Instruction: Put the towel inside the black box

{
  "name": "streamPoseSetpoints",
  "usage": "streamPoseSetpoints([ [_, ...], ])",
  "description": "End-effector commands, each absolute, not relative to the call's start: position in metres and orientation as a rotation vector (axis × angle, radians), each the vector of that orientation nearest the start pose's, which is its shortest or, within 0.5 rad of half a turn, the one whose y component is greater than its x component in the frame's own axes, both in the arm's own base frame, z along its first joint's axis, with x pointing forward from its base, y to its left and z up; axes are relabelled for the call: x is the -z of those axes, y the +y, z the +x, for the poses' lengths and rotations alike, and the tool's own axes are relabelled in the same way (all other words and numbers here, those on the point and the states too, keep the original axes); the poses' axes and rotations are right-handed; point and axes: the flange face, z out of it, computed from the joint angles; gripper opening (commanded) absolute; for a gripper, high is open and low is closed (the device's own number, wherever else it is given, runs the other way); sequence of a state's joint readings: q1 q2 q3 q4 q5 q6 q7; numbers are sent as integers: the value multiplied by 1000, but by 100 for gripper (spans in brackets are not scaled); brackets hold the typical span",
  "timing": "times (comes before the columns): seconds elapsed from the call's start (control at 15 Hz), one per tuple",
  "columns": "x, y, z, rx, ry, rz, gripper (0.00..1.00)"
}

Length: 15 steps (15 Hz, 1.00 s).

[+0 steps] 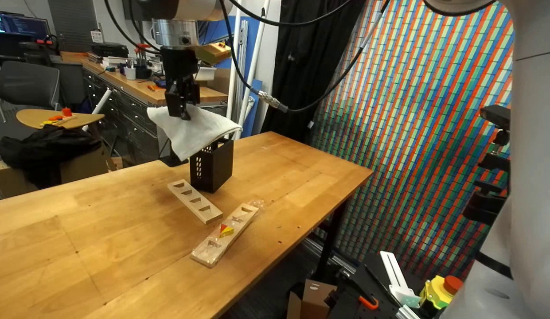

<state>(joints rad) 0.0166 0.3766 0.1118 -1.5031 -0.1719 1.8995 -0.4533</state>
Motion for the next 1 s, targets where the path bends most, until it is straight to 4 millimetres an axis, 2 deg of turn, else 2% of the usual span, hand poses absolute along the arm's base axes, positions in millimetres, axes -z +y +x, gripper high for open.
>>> streamPoseSetpoints([
  [0.0, -475, 25, 666, 16, -999, -3099, 4],
  [0.13, -475, 6, 670, 23, -985, -3100, 4],
  [0.33, -464, -15, 677, 26, -958, -3085, 4],
  [0.93, -415, -34, 700, 56, -911, -3011, 4],
])
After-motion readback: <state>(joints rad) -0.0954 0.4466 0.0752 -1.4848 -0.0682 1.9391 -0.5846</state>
